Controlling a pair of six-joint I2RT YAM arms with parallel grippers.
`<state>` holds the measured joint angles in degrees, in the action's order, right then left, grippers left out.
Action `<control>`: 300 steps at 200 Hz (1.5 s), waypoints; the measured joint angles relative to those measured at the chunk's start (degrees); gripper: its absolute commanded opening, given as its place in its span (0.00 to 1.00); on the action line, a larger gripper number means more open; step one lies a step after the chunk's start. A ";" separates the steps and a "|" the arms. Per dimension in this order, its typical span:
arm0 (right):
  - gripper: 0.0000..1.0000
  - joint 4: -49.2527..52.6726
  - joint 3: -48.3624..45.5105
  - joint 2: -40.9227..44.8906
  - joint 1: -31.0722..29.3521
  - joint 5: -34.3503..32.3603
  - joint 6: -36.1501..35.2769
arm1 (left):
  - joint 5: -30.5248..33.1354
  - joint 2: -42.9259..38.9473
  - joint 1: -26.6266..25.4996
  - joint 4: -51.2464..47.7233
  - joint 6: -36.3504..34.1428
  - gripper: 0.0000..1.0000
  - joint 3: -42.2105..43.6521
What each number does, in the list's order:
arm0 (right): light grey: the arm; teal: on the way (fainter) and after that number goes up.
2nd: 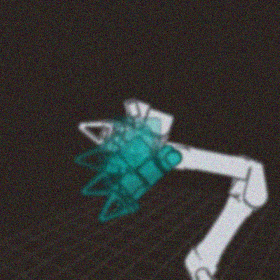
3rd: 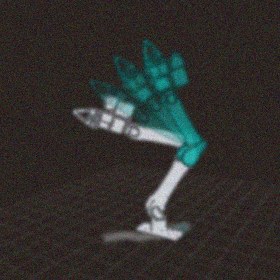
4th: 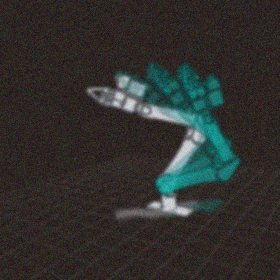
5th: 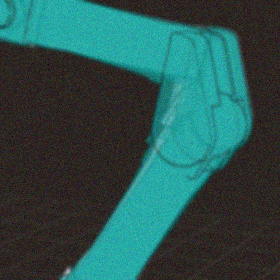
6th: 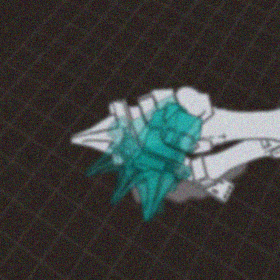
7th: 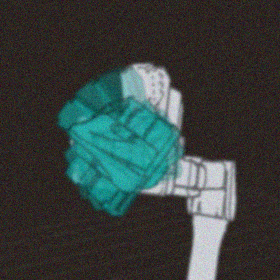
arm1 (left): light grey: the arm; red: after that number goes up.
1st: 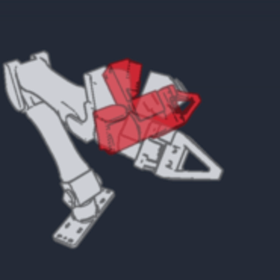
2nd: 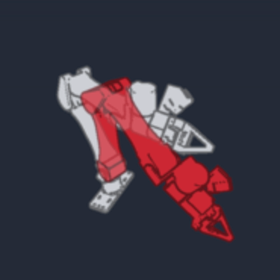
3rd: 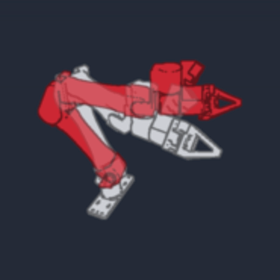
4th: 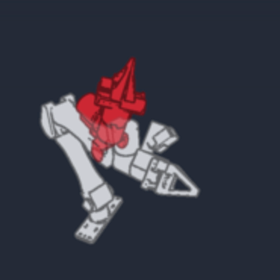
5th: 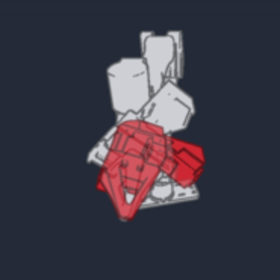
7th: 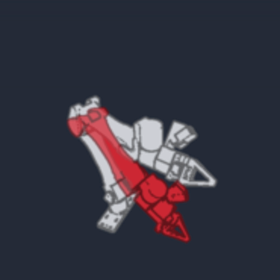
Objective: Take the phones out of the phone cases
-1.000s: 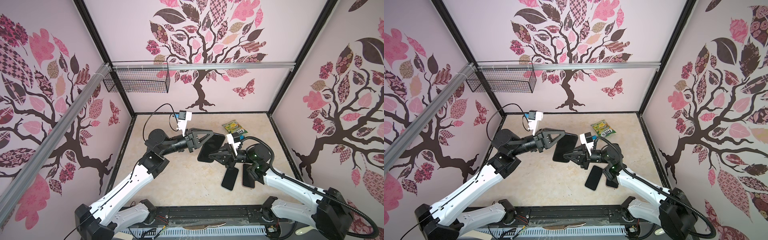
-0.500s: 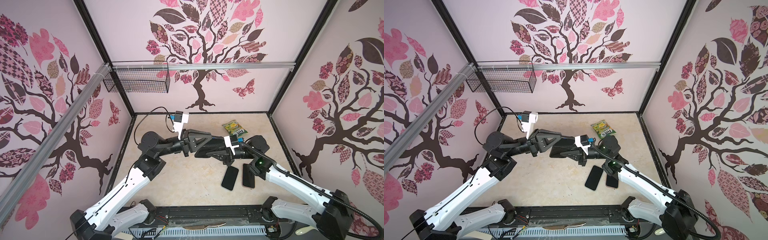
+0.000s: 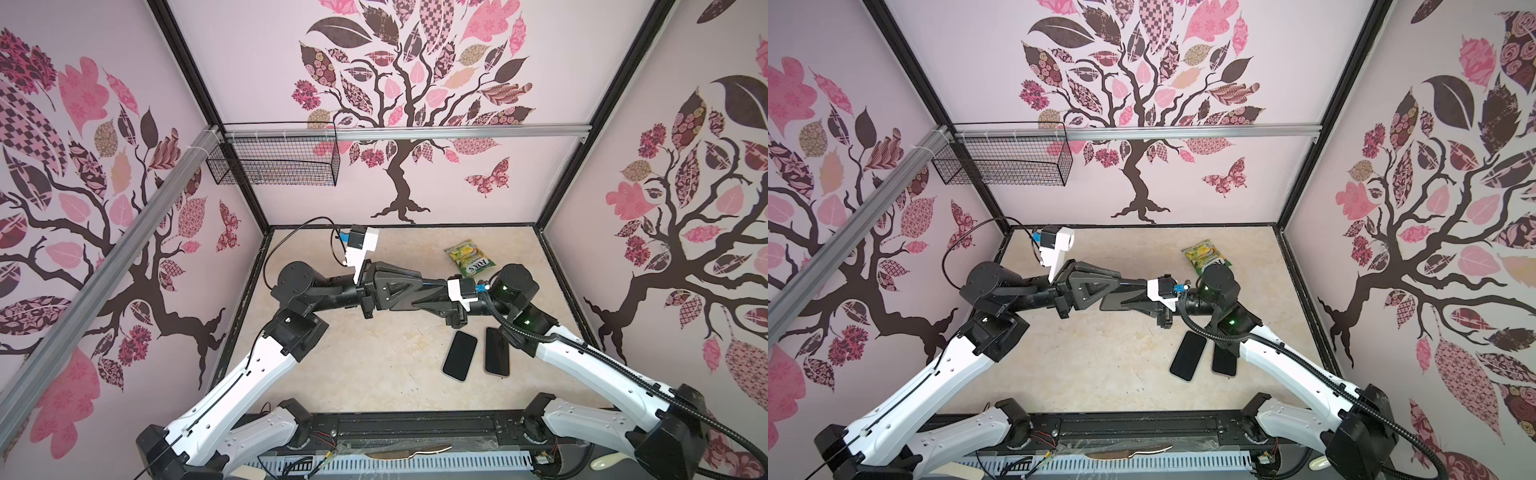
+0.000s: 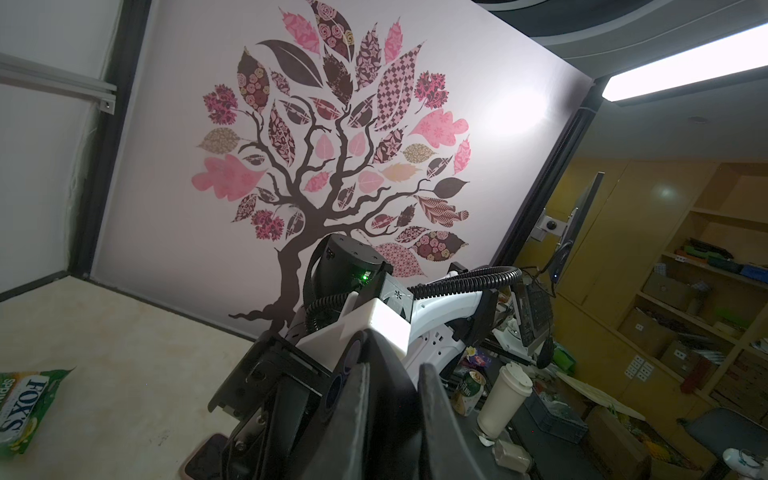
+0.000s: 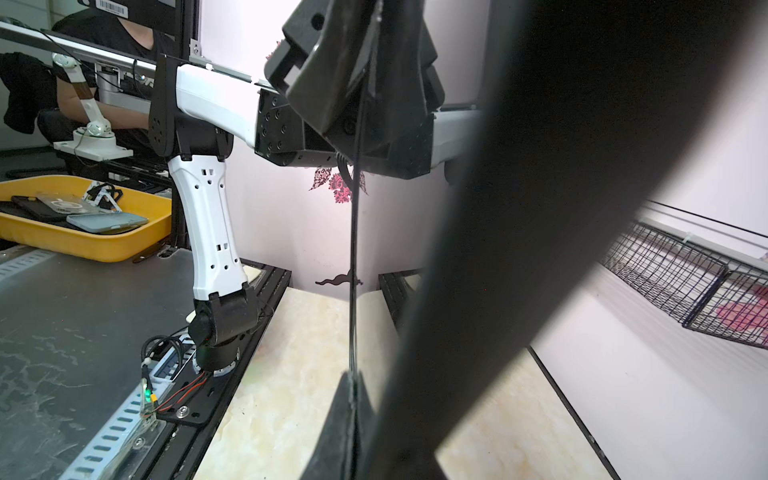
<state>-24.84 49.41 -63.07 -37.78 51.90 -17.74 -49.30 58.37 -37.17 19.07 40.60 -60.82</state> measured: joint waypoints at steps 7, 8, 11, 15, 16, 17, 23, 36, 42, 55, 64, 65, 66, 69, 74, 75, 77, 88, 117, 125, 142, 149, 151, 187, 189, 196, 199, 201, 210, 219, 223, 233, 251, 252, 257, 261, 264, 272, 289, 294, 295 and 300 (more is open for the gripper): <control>0.00 0.15 0.00 -0.09 0.00 0.00 -0.31 | -0.50 -0.02 0.46 -0.11 0.20 0.00 0.00; 0.00 0.17 0.00 -0.09 0.02 -0.02 -0.35 | -0.57 -0.02 0.55 -0.11 0.28 0.00 0.00; 0.00 0.22 0.00 -0.11 0.02 -0.02 -0.39 | -0.90 -0.02 0.83 -0.15 0.42 0.00 0.00; 0.00 0.26 -0.02 -0.15 0.02 -0.13 -0.44 | -1.18 -0.02 1.11 -0.17 0.81 0.00 0.00; 0.00 0.28 -0.02 -0.15 0.02 -0.15 -0.46 | -1.31 -0.02 1.29 -0.17 0.90 0.00 0.00; 0.00 0.31 -0.02 -0.17 0.02 -0.22 -0.46 | -1.38 -0.02 1.38 -0.20 0.94 0.00 0.00; 0.00 0.33 -0.02 -0.20 0.00 -0.46 -0.48 | -1.90 0.02 1.97 -0.13 1.57 0.06 0.00; 0.00 0.37 -0.13 -0.28 -0.02 -0.98 -0.33 | -2.84 0.11 2.80 -0.13 2.43 0.35 0.00; 0.00 0.35 -0.20 -0.28 -0.02 -1.42 -0.33 | -2.97 0.11 2.95 -0.63 2.45 0.50 0.00; 0.00 0.13 -0.61 -0.37 0.46 -4.17 -1.40 | -1.90 -0.24 3.21 -3.89 3.67 0.74 -0.76; 0.00 0.20 -0.87 -0.44 0.83 -5.46 -0.76 | -0.98 -0.57 3.41 -6.91 2.84 0.85 -1.84; 0.00 0.17 -0.90 -0.44 0.85 -5.53 -0.66 | -0.92 -0.59 3.41 -7.08 2.82 0.86 -1.90; 0.00 0.13 -0.92 -0.44 0.87 -5.66 -0.50 | -0.85 -0.61 3.41 -7.32 2.82 0.87 -1.99; 0.00 0.07 -1.01 -0.44 0.87 -5.88 -0.07 | -0.33 -0.85 3.48 -8.61 1.86 0.90 -2.40; 0.00 -0.11 -1.16 -0.44 1.09 -6.08 1.38 | 0.24 -1.20 3.48 -10.32 1.03 0.93 -2.89; 0.00 -0.17 -1.18 -0.44 1.14 -6.16 1.88 | 0.31 -1.27 3.48 -10.62 0.74 0.94 -2.95; 0.00 -0.17 -1.20 -0.44 1.18 -6.21 2.34 | 0.66 -1.44 3.48 -11.30 0.13 0.95 -3.17; 0.00 -0.72 -1.22 -0.44 1.22 -6.38 6.56 | 2.21 -2.47 3.50 -14.56 -2.82 0.98 -3.98; 0.00 -6.10 -1.73 -0.46 1.22 -4.79 23.02 | 6.05 -3.89 3.45 -21.31 -11.47 0.98 -6.01; 0.00 -8.37 -2.12 -0.55 1.22 -3.98 27.82 | 6.86 -3.67 3.43 -22.73 -13.44 0.98 -6.49; 0.00 -14.08 -3.19 -1.27 1.22 -1.79 37.92 | 8.28 -2.56 3.39 -25.24 -16.61 0.98 -7.02; 0.00 -16.33 -3.72 -1.62 1.22 -0.81 41.68 | 8.57 -2.10 3.37 -25.81 -17.29 0.98 -7.02; 0.00 -17.16 -3.87 -1.79 1.22 -0.52 42.95 | 8.70 -1.88 3.34 -26.08 -17.62 0.98 -7.02; 0.00 -23.56 -4.39 -3.26 1.22 3.76 55.45 | 9.51 0.48 0.85 -28.35 -20.48 0.82 -7.02; 0.00 -23.69 -4.39 -3.26 1.22 3.89 55.65 | 9.55 0.52 0.66 -28.35 -20.76 0.81 -7.02; 0.00 -24.50 -4.39 -3.26 1.22 4.59 56.76 | 9.57 0.70 -0.07 -28.41 -21.18 0.76 -7.02; 0.00 -24.83 -4.39 -3.26 1.22 4.85 57.22 | 9.60 0.76 -0.33 -28.48 -21.05 0.74 -7.02; 0.00 -24.96 -4.39 -3.26 1.22 5.05 57.48 | 9.57 0.76 -0.46 -28.35 -21.42 0.72 -7.02; 0.00 -25.66 -4.37 -3.26 1.22 5.77 58.38 | 9.57 0.83 -0.94 -28.24 -21.22 0.67 -7.02; 0.00 -26.10 -4.37 -3.26 1.22 6.36 58.99 | 9.57 0.83 -1.09 -28.06 -21.20 0.60 -7.02; 0.00 -26.34 -4.37 -3.26 1.22 6.56 59.28 | 9.57 0.83 -1.09 -27.85 -21.51 0.57 -7.02; 0.00 -26.53 -4.37 -3.26 1.22 6.91 59.49 | 9.62 0.83 -1.07 -27.41 -21.18 0.49 -7.02; 0.00 -26.56 -4.39 -3.26 1.22 7.13 59.58 | 9.62 0.83 -1.07 -26.56 -20.11 0.33 -6.99; 0.00 -26.56 -4.37 -3.26 1.22 7.15 59.58 | 9.62 0.83 -1.09 -26.51 -20.28 0.32 -6.99; 0.00 -26.56 -4.39 -3.26 1.22 7.15 59.58 | 9.62 0.83 -1.09 -26.08 -20.11 0.28 -6.99; 0.00 -26.56 -4.39 -3.26 1.22 7.15 59.58 | 9.62 0.83 -1.09 -25.79 -20.39 0.25 -6.99; 0.00 -26.56 -4.39 -3.26 1.22 7.15 59.56 | 9.62 0.83 -1.09 -25.75 -20.15 0.23 -6.99; 0.00 -26.53 -4.39 -3.26 1.22 7.13 59.52 | 9.60 0.83 -1.09 -25.33 -19.54 0.18 -7.02; 0.00 -26.51 -4.39 -3.17 1.22 6.93 58.47 | 9.86 0.94 -1.07 -25.05 -19.28 0.07 -6.99; 0.00 -26.43 -4.39 -3.13 1.22 6.86 57.83 | 10.03 0.94 -1.07 -25.11 -18.60 0.03 -6.99; 0.00 -26.40 -4.39 -3.10 1.22 6.86 57.77 | 10.08 0.94 -1.07 -25.09 -18.49 0.02 -6.99; 0.00 -26.38 -4.39 -3.10 1.27 6.95 57.42 | 10.32 1.03 -1.09 -25.05 -18.18 0.00 -6.99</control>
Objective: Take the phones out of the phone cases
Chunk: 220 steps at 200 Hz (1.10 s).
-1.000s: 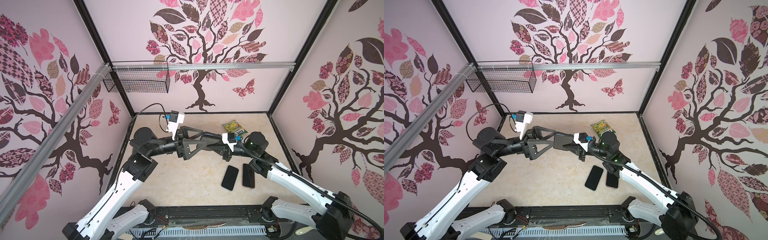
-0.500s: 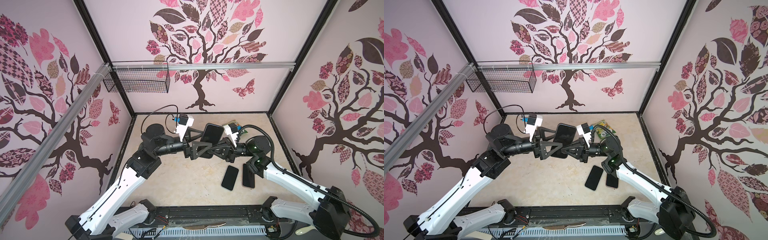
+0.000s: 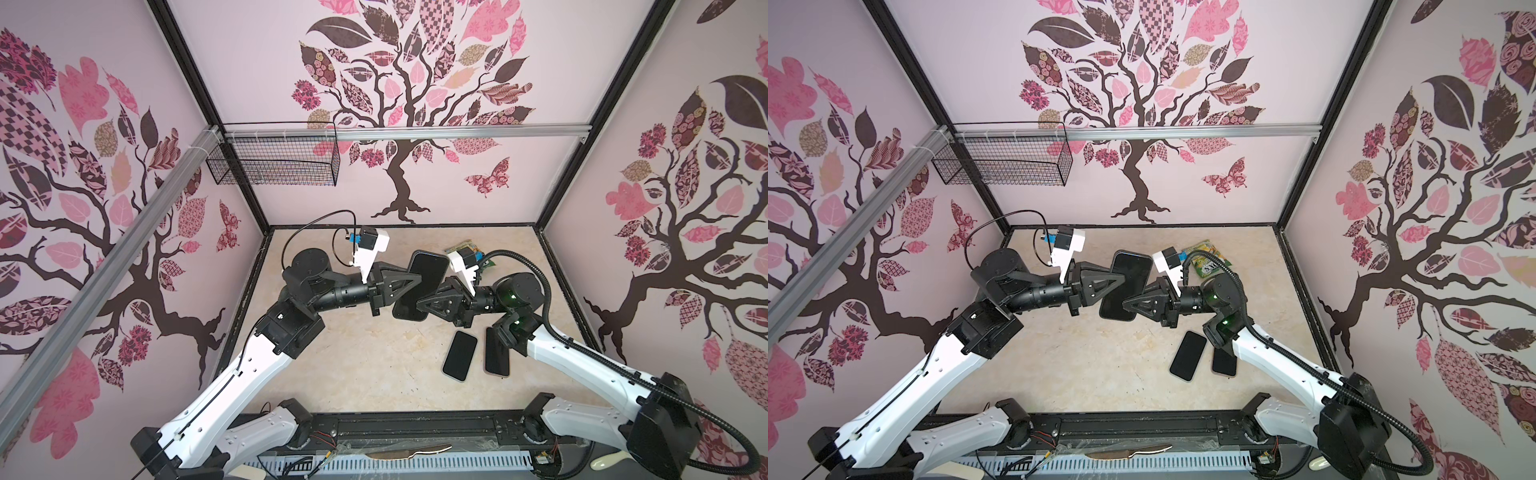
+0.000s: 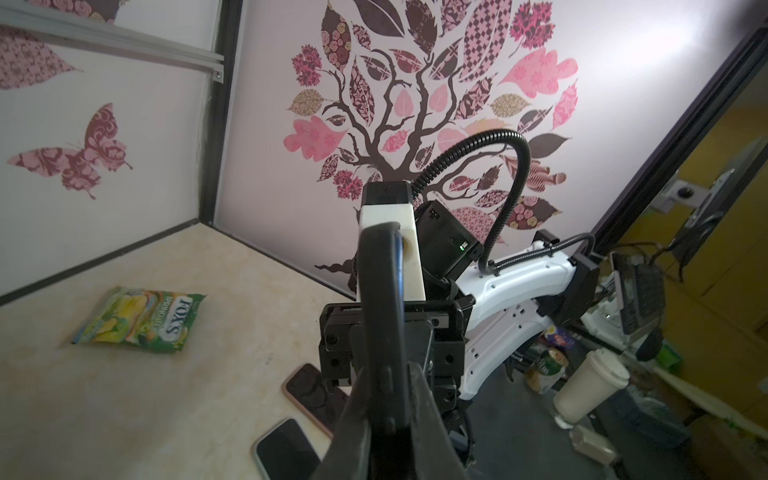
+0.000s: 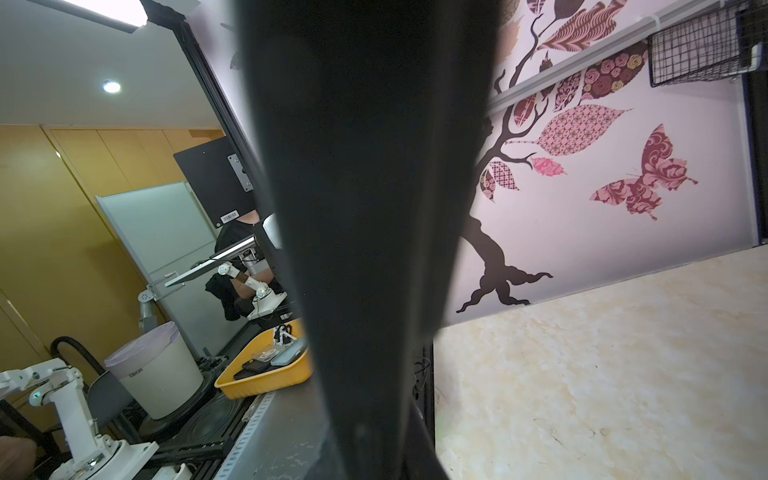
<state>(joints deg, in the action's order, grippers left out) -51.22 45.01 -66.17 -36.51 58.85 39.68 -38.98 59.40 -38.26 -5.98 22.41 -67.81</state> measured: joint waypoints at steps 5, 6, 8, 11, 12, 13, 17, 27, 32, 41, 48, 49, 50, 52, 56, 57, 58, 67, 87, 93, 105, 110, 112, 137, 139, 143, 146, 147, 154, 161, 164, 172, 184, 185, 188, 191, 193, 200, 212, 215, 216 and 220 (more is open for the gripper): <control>0.00 0.04 0.00 0.00 0.13 0.02 -0.17 | 0.04 0.02 0.02 0.00 0.33 0.00 0.00; 0.00 0.07 0.00 0.00 0.15 0.04 -0.17 | 0.07 0.04 0.02 0.00 0.22 0.00 0.00; 0.00 0.22 0.00 0.00 0.17 -0.07 -0.48 | -0.04 0.07 0.02 0.00 -0.07 0.00 0.00; 0.00 0.20 0.00 0.00 0.22 -0.02 -0.37 | 0.09 0.09 0.04 0.02 0.42 0.00 0.00; 0.00 0.26 0.00 0.00 0.20 0.00 -0.37 | 0.09 0.11 0.04 0.02 0.28 0.00 0.00; 0.00 0.33 0.00 0.00 0.20 -0.02 -0.50 | 0.00 0.13 0.04 0.09 0.17 0.00 0.00; 0.00 0.39 0.00 0.00 0.22 0.04 -0.68 | 0.07 0.13 0.04 0.13 0.28 0.00 0.00; 0.10 0.50 0.00 0.00 0.22 -0.02 -1.09 | 0.15 0.13 0.02 0.20 0.31 0.00 0.00; 0.16 0.48 0.00 0.02 0.22 -0.04 -1.25 | 0.17 0.13 0.02 0.31 0.44 0.00 0.00; 0.25 0.50 0.00 0.07 0.22 -0.07 -1.62 | 0.26 0.11 0.02 0.57 0.72 0.00 0.07; 0.31 0.46 0.00 0.13 0.22 -0.22 -2.05 | 0.42 0.11 0.02 0.90 1.46 0.00 0.13; 0.32 0.44 0.00 0.13 0.20 -0.26 -2.29 | 0.42 0.11 0.02 0.94 1.51 0.00 0.15; 0.33 0.42 0.00 0.15 0.20 -0.24 -2.49 | 0.42 0.11 0.02 1.01 1.57 0.00 0.15; 0.34 0.33 -0.04 0.15 0.20 -0.22 -2.27 | 0.48 0.13 0.02 1.22 1.90 0.00 0.24; 0.36 0.33 -0.04 0.28 0.20 -0.37 -3.04 | 0.57 0.11 0.02 1.75 2.36 0.00 0.44; 0.36 0.28 -0.07 0.28 0.20 -0.35 -2.99 | 0.57 0.11 0.02 1.84 2.47 0.00 0.46; 0.36 0.26 -0.09 0.28 0.20 -0.31 -2.86 | 0.59 0.11 0.02 1.95 2.58 0.00 0.50; 0.39 0.11 -0.17 0.44 0.13 -0.46 -3.28 | 0.61 0.11 0.02 3.23 3.82 0.00 0.87; 0.43 -0.28 -0.46 0.66 -0.26 -0.59 -4.33 | 0.63 0.13 -0.02 5.18 6.16 0.00 1.29; 0.43 -0.26 -0.46 0.66 -0.46 -0.59 -4.52 | 0.61 0.17 -0.04 5.84 6.62 0.00 1.29; 0.43 -0.35 -0.46 0.66 -0.59 -0.59 -4.81 | 0.61 0.24 -0.24 7.08 7.58 0.00 1.29; 0.43 -0.44 -0.46 0.66 -0.63 -0.61 -4.98 | 0.61 0.26 -0.31 7.34 7.80 0.00 1.29; 0.43 -0.46 -0.46 0.66 -0.66 -0.61 -5.03 | 0.59 0.28 -0.35 7.48 7.87 0.00 1.29; 0.39 -0.46 -0.52 0.66 -0.81 -0.61 -5.27 | 0.59 0.37 -0.48 8.11 8.57 0.00 1.29; 0.39 -0.44 -0.52 0.66 -0.83 -0.61 -5.33 | 0.57 0.37 -0.48 8.11 8.61 0.00 1.29; 0.38 -0.46 -0.52 0.66 -0.81 -0.61 -5.40 | 0.57 0.39 -0.48 8.11 8.70 0.00 1.29; 0.38 -0.42 -0.52 0.66 -0.83 -0.61 -5.35 | 0.57 0.39 -0.48 8.11 8.76 0.00 1.29; 0.38 -0.42 -0.52 0.66 -0.83 -0.61 -5.40 | 0.57 0.39 -0.48 8.11 8.76 0.00 1.29; 0.38 -0.44 -0.52 0.66 -0.85 -0.59 -5.44 | 0.55 0.44 -0.48 8.09 8.85 0.00 1.29; 0.37 -0.46 -0.52 0.66 -0.90 -0.59 -5.46 | 0.52 0.46 -0.48 8.07 8.87 0.00 1.29; 0.37 -0.48 -0.52 0.66 -0.90 -0.59 -5.46 | 0.50 0.50 -0.48 8.07 8.87 0.00 1.29; 0.37 -0.44 -0.52 0.66 -0.92 -0.59 -5.46 | 0.42 0.57 -0.48 8.04 8.87 0.00 1.29; 0.35 -0.42 -0.52 0.66 -0.92 -0.59 -5.62 | 0.33 0.68 -0.48 8.00 8.83 0.00 1.29; 0.34 -0.44 -0.52 0.66 -0.92 -0.59 -5.60 | 0.31 0.68 -0.48 8.00 8.83 0.00 1.29; 0.34 -0.39 -0.52 0.66 -0.92 -0.59 -5.70 | 0.31 0.70 -0.48 7.98 8.81 0.00 1.29; 0.33 -0.39 -0.52 0.66 -0.92 -0.59 -5.70 | 0.28 0.72 -0.48 7.96 8.79 0.00 1.29; 0.33 -0.35 -0.52 0.66 -0.92 -0.59 -5.73 | 0.26 0.72 -0.48 7.96 8.76 0.00 1.29; 0.31 -0.26 -0.52 0.66 -0.92 -0.59 -5.92 | 0.22 0.74 -0.48 7.91 8.61 0.00 1.29; 0.27 -0.04 -0.52 0.66 -0.92 -0.55 -6.34 | 0.15 0.76 -0.46 7.82 8.28 0.00 1.29; 0.25 0.00 -0.52 0.66 -0.92 -0.57 -6.51 | 0.11 0.76 -0.46 7.82 8.17 0.00 1.29; 0.25 0.00 -0.52 0.66 -0.92 -0.55 -6.56 | 0.11 0.76 -0.46 7.82 8.13 0.00 1.29; 0.23 0.09 -0.52 0.68 -0.92 -0.52 -6.60 | 0.15 0.76 -0.46 7.80 8.02 0.00 1.29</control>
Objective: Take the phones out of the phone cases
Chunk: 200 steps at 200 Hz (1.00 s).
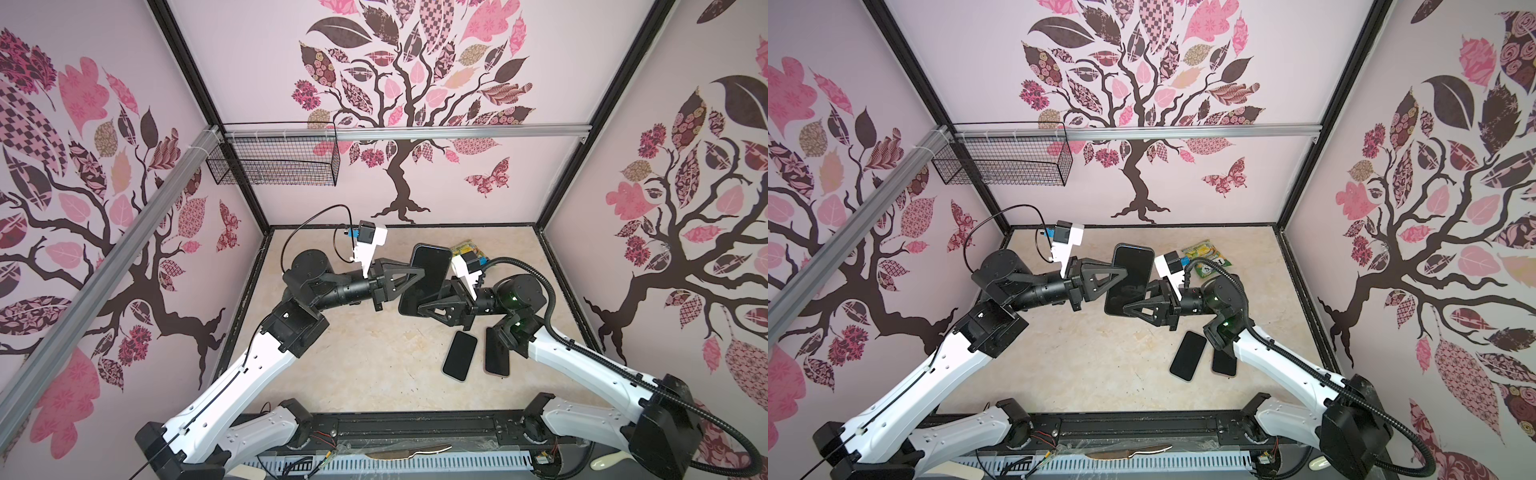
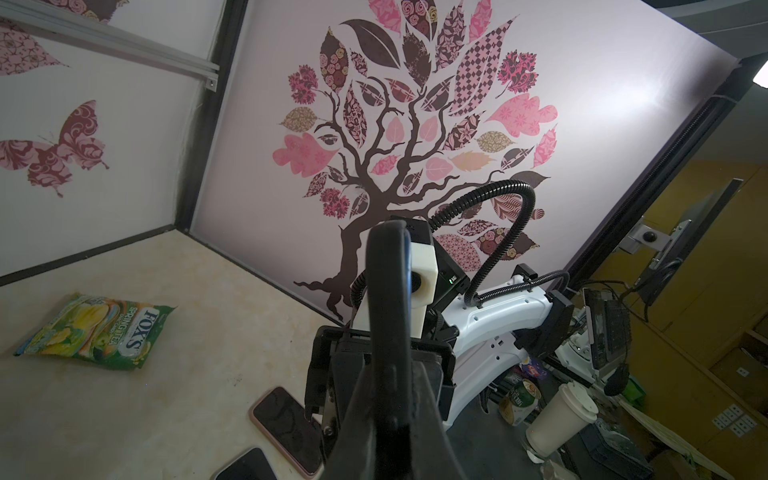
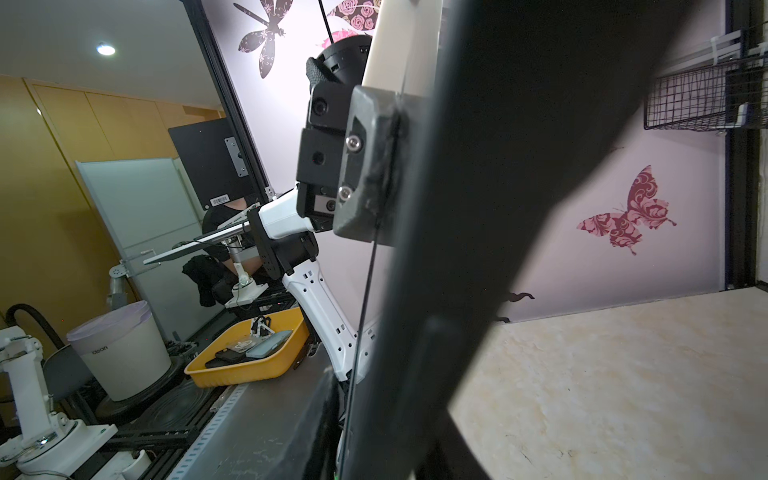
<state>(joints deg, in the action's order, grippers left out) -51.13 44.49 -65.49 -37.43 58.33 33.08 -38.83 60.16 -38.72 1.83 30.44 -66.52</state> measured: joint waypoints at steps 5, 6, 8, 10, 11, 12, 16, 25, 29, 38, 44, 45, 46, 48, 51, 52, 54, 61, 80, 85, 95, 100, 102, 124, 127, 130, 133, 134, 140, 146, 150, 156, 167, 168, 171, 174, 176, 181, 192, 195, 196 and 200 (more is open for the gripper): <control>0.20 -0.02 0.00 0.00 0.00 0.07 -0.09 | 0.04 0.00 0.00 -0.04 -0.26 0.00 0.00; 0.20 0.02 0.00 0.00 0.00 0.07 -0.13 | 0.04 0.00 0.00 -0.04 -0.24 0.00 0.00; 0.19 0.04 0.00 0.02 0.00 0.09 -0.44 | 0.04 0.00 0.02 -0.04 -0.31 0.00 0.00; 0.18 0.04 0.00 0.04 0.00 0.15 -0.50 | 0.09 0.00 0.02 -0.07 -0.46 0.00 0.00; 0.17 0.04 0.00 0.04 0.00 0.15 -0.42 | 0.11 0.00 0.02 -0.09 -0.50 0.00 0.00; 0.17 0.11 0.00 0.04 0.00 0.15 -0.35 | 0.13 0.00 0.04 -0.09 -0.48 0.00 0.00; 0.14 0.20 0.00 0.13 0.00 0.11 -0.76 | 0.13 0.00 0.09 -0.15 -0.59 0.00 0.00; 0.10 1.27 0.00 0.24 0.00 -0.31 -0.26 | -0.11 0.00 0.09 0.00 -1.66 0.03 0.00; 0.08 1.90 0.00 0.26 0.02 -0.48 -0.26 | -0.22 0.00 0.07 -0.07 -2.62 0.08 0.00; 0.05 3.06 -0.02 0.37 0.00 -0.94 -0.31 | -0.46 -0.02 0.07 -0.17 -4.13 0.23 0.00; 0.03 3.56 -0.02 0.57 0.00 -1.38 -1.22 | -0.55 -0.02 0.07 -0.28 -4.72 0.35 0.00; 0.03 3.63 -0.02 0.59 0.00 -1.42 -1.42 | -0.61 -0.02 0.07 -0.31 -4.61 0.36 0.00; 0.02 3.67 -0.02 0.63 0.00 -1.51 -1.79 | -0.57 -0.02 0.07 -0.35 -4.59 0.38 0.00; 0.01 3.89 -0.04 0.68 0.00 -1.53 -2.45 | -0.48 -0.02 0.04 -0.42 -4.52 0.42 0.00; 0.00 4.20 -0.11 0.76 0.02 -1.49 -3.23 | -0.44 -0.09 -0.02 -0.42 -4.98 0.46 0.00; 0.00 4.31 -0.11 0.79 0.02 -1.49 -3.48 | -0.44 -0.11 -0.04 -0.42 -4.94 0.47 0.00; 0.00 4.59 -0.17 0.90 0.00 -1.55 -4.02 | -0.39 -0.15 -0.07 -0.52 -4.59 0.49 0.00; 0.00 5.88 -0.26 1.16 0.00 -1.79 -6.12 | 0.07 -0.52 -0.20 -0.90 -5.03 0.55 0.00; 0.00 10.27 -0.28 2.10 0.00 -3.26 -12.74 | 2.45 -2.32 -0.22 -2.01 -9.42 0.72 0.02; 0.00 11.74 -0.26 2.40 0.00 -3.72 -14.78 | 3.17 -3.06 -0.31 -2.25 -11.87 0.76 0.09; 0.00 14.23 -0.24 2.91 0.00 -4.76 -17.92 | 5.05 -4.52 -0.52 -2.49 -15.10 0.80 0.35; 0.00 15.76 -0.24 3.21 0.00 -5.40 -19.76 | 6.08 -5.46 -0.87 -2.51 -17.46 0.80 0.55; 0.00 16.17 -0.24 3.30 0.00 -5.60 -20.28 | 6.40 -5.75 -0.92 -2.56 -17.99 0.80 0.61; 0.00 19.52 -0.24 4.31 0.00 -7.61 -25.75 | 8.50 -8.48 -1.75 -3.26 -28.52 0.78 0.87; 0.00 19.87 -0.24 4.46 0.00 -7.76 -26.36 | 8.70 -8.74 -1.81 -3.34 -29.86 0.78 0.87; 0.00 20.17 -0.24 4.61 0.00 -7.93 -27.17 | 8.87 -8.94 -1.86 -3.43 -31.36 0.78 0.87; 0.00 20.39 -0.24 4.74 0.00 -8.09 -27.82 | 9.01 -9.14 -1.86 -3.48 -32.52 0.78 0.90; 0.00 20.44 -0.24 4.79 0.00 -8.13 -28.00 | 9.03 -9.18 -1.86 -3.48 -32.81 0.78 0.90; 0.00 20.76 -0.24 5.01 0.00 -8.44 -29.24 | 9.29 -9.46 -1.86 -3.61 -35.15 0.78 0.90; 0.00 21.29 -0.24 5.31 0.00 -8.76 -30.73 | 9.40 -9.60 -1.86 -3.63 -36.68 0.77 0.96; 0.00 21.62 -0.24 5.49 0.00 -8.92 -31.61 | 9.40 -9.66 -1.86 -3.63 -37.86 0.76 1.01; 0.00 22.10 -0.24 5.75 0.00 -9.14 -33.05 | 9.38 -9.70 -1.86 -3.61 -39.08 0.75 1.11; 0.00 22.97 -0.22 6.08 0.00 -9.49 -35.76 | 8.90 -9.77 -1.86 -3.39 -40.59 0.72 1.60; 0.00 23.02 -0.22 6.10 0.00 -9.49 -35.91 | 8.81 -9.79 -1.86 -3.34 -40.92 0.72 1.70; 0.00 23.26 -0.22 6.14 0.00 -9.57 -36.57 | 8.50 -9.84 -1.86 -3.15 -41.20 0.71 1.92; 0.00 23.47 -0.22 6.21 0.00 -9.70 -37.31 | 8.20 -9.88 -1.86 -3.02 -41.55 0.71 2.16; 0.00 23.63 -0.22 6.23 0.00 -9.81 -37.86 | 8.02 -9.90 -1.86 -3.02 -41.68 0.70 2.29; 0.00 24.00 -0.20 6.29 0.00 -10.03 -38.91 | 7.43 -10.03 -1.90 -2.60 -42.45 0.69 2.84; 0.00 24.98 -0.17 6.47 0.00 -10.80 -41.27 | 6.14 -10.40 -2.10 -1.97 -43.69 0.66 4.09; 0.00 25.35 -0.17 6.54 0.00 -10.97 -41.92 | 5.81 -10.56 -2.21 -1.77 -44.26 0.65 4.57; 0.00 25.49 -0.15 6.56 0.00 -11.13 -42.18 | 5.70 -10.58 -2.23 -1.73 -44.37 0.65 4.66; 0.00 25.97 -0.15 6.64 0.00 -11.34 -42.93 | 5.25 -10.82 -2.38 -1.46 -45.18 0.65 5.27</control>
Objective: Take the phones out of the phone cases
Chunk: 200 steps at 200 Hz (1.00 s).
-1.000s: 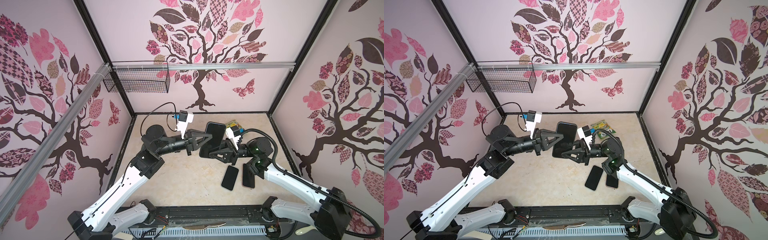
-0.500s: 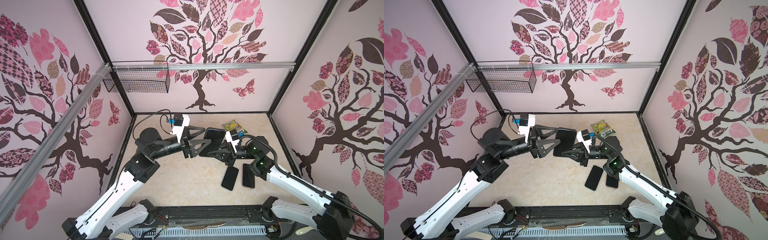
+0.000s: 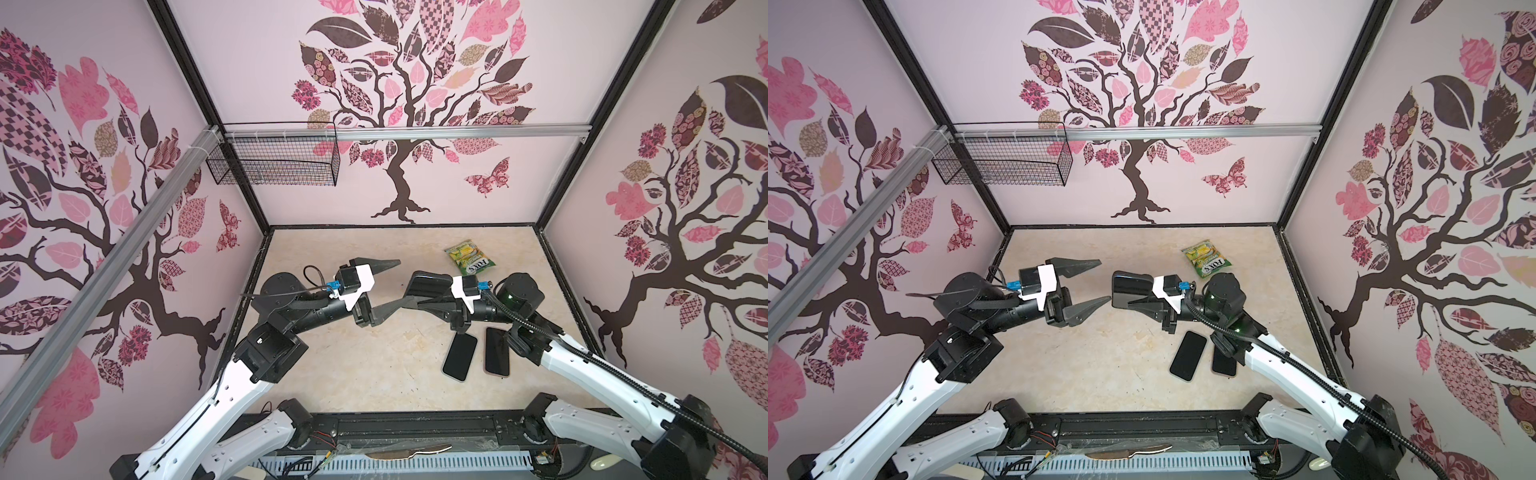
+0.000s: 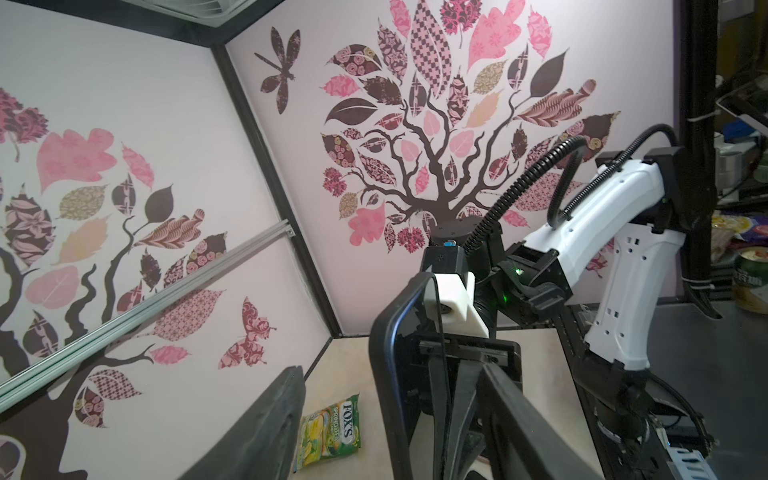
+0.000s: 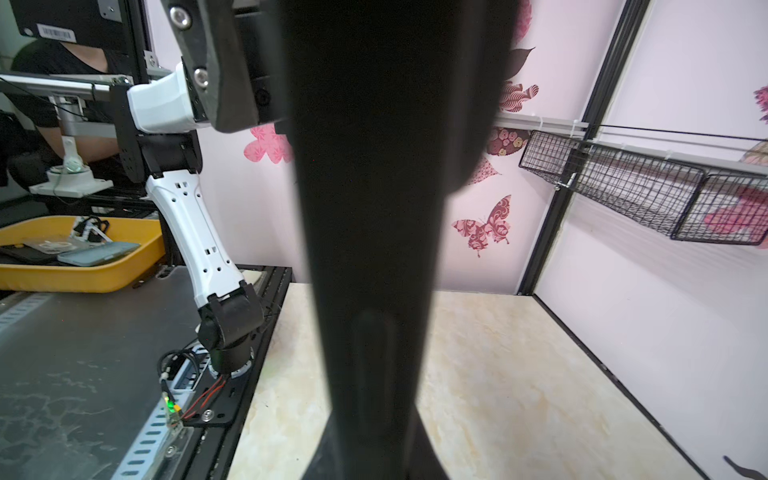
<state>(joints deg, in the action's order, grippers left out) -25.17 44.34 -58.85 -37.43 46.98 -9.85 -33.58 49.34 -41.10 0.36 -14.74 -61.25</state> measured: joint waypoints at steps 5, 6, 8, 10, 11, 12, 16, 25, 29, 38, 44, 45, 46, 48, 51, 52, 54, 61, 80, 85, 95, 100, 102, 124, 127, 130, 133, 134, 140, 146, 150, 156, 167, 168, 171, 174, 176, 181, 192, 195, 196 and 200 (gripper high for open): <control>0.00 0.59 0.00 0.09 0.00 -0.33 -0.94 | -0.37 -0.26 -0.20 0.07 -0.72 0.64 0.55; 0.00 0.68 0.00 0.11 0.00 -0.39 -1.07 | -0.44 -0.28 -0.22 0.09 -0.85 0.64 0.63; 0.00 0.81 0.00 0.13 0.00 -0.63 -1.44 | -0.61 -0.44 -0.31 0.13 -1.49 0.64 1.01; 0.00 1.03 0.00 0.15 0.00 -0.72 -1.86 | -0.70 -0.50 -0.37 0.17 -1.77 0.63 1.14; 0.00 1.07 0.00 0.15 0.00 -0.76 -1.99 | -0.76 -0.55 -0.39 0.17 -1.90 0.63 1.22; 0.00 1.14 0.00 0.15 0.00 -0.85 -2.10 | -0.81 -0.59 -0.42 0.17 -1.99 0.63 1.29; 0.00 1.60 0.07 0.20 0.00 -1.22 -2.71 | -1.05 -0.74 -0.52 0.31 -2.67 0.62 1.73; 0.00 2.34 0.17 0.20 0.00 -1.86 -3.58 | -1.33 -1.05 -0.63 0.42 -4.22 0.59 2.32; 0.00 2.60 0.17 0.20 0.00 -2.29 -3.82 | -1.33 -1.11 -0.63 0.46 -4.85 0.58 2.43; 0.00 3.17 0.17 0.26 0.00 -3.37 -4.04 | -1.29 -1.16 -0.63 0.63 -6.19 0.54 2.58; 0.00 3.43 0.17 0.28 0.00 -3.96 -3.96 | -1.18 -1.16 -0.63 0.85 -6.99 0.52 2.58; 0.00 3.48 0.17 0.31 0.00 -4.00 -3.91 | -1.20 -1.14 -0.63 0.90 -7.04 0.52 2.58; 0.00 3.50 0.17 0.31 0.00 -4.04 -3.87 | -1.20 -1.14 -0.63 0.90 -7.06 0.51 2.58; 0.00 3.54 0.17 0.31 0.00 -4.50 -3.78 | -1.14 -1.14 -0.63 0.98 -7.41 0.51 2.58; 0.00 3.61 0.17 0.35 0.00 -4.81 -3.67 | -1.11 -1.14 -0.63 1.14 -7.93 0.50 2.60; 0.00 3.69 0.17 0.37 0.00 -5.03 -3.63 | -1.09 -1.14 -0.63 1.18 -7.87 0.50 2.60; 0.00 3.72 0.17 0.42 0.00 -5.18 -3.63 | -1.05 -1.14 -0.63 1.25 -8.07 0.49 2.60; 0.00 4.02 0.17 0.59 0.00 -5.97 -3.41 | -0.87 -1.11 -0.63 1.60 -8.76 0.46 2.62; 0.00 5.07 0.17 1.62 0.00 -8.72 -3.30 | 0.42 -0.72 -0.70 2.80 -10.29 0.43 2.64; 0.00 5.33 0.17 1.90 0.00 -9.25 -3.30 | 0.90 -0.57 -0.79 3.06 -10.78 0.42 2.67; 0.00 6.08 0.17 2.45 0.00 -10.38 -3.61 | 1.95 -0.22 -0.96 3.26 -11.47 0.41 2.67; 0.00 6.38 0.17 2.64 0.00 -10.82 -3.72 | 2.49 -0.04 -1.07 3.37 -12.00 0.41 2.67; 0.00 6.58 0.17 2.71 0.00 -10.95 -3.78 | 2.69 0.04 -1.14 3.39 -12.13 0.41 2.67; 0.00 7.85 0.20 2.93 0.00 -11.85 -4.15 | 5.62 1.01 -2.69 3.28 -14.32 0.41 2.67; 0.00 8.02 0.20 2.93 0.00 -11.91 -4.20 | 6.25 1.18 -3.17 3.19 -14.84 0.41 2.67; 0.00 8.20 0.20 2.93 0.00 -11.91 -4.20 | 6.82 1.38 -3.72 3.06 -15.32 0.41 2.67; 0.00 8.35 0.20 2.93 0.00 -12.00 -4.26 | 7.41 1.53 -4.24 2.93 -15.82 0.41 2.67; 0.00 8.37 0.20 2.93 0.00 -12.02 -4.31 | 7.56 1.57 -4.42 2.91 -15.96 0.41 2.67; 0.00 8.66 0.20 2.93 0.00 -12.13 -4.37 | 8.70 1.92 -5.46 2.64 -16.85 0.41 2.67; 0.00 8.92 0.20 2.93 0.00 -12.24 -4.46 | 9.60 2.27 -6.54 2.40 -17.77 0.41 2.67; 0.00 9.16 0.20 2.95 0.00 -12.28 -4.55 | 10.25 2.56 -7.32 2.23 -18.36 0.41 2.67; 0.00 9.51 0.20 2.93 0.00 -12.31 -4.61 | 10.88 2.91 -7.96 2.08 -18.93 0.41 2.67; 0.00 9.99 0.20 2.95 0.00 -12.33 -4.74 | 12.11 3.50 -8.55 2.03 -19.78 0.41 2.67; 0.00 10.03 0.20 2.95 0.00 -12.31 -4.76 | 12.31 3.61 -8.57 2.05 -19.80 0.41 2.67; 0.00 10.14 0.20 2.93 0.00 -12.33 -4.79 | 12.61 3.72 -8.57 2.05 -19.87 0.41 2.67; 0.00 10.25 0.20 2.93 0.00 -12.33 -4.79 | 12.98 3.82 -8.57 2.14 -20.00 0.41 2.67; 0.00 10.29 0.20 2.93 0.00 -12.33 -4.81 | 13.16 3.89 -8.57 2.16 -20.00 0.41 2.67; 0.00 10.43 0.20 2.95 0.00 -12.33 -4.81 | 13.70 4.00 -8.57 2.25 -20.09 0.41 2.67; 0.00 10.60 0.20 2.99 0.00 -12.35 -4.79 | 14.67 4.07 -8.57 2.62 -20.17 0.41 2.67; 0.00 10.62 0.20 2.99 0.00 -12.37 -4.81 | 14.99 4.07 -8.57 2.78 -20.22 0.41 2.67; 0.00 10.62 0.20 2.99 0.00 -12.37 -4.81 | 15.02 4.07 -8.57 2.82 -20.22 0.41 2.67; 0.00 10.64 0.20 3.04 0.00 -12.41 -4.79 | 15.26 4.02 -8.57 3.02 -20.24 0.41 2.67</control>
<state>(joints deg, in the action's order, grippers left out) -14.52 44.53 -55.81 -37.43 34.57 -14.63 -18.33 53.36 -49.67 3.38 -34.98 -58.59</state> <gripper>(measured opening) 0.127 0.413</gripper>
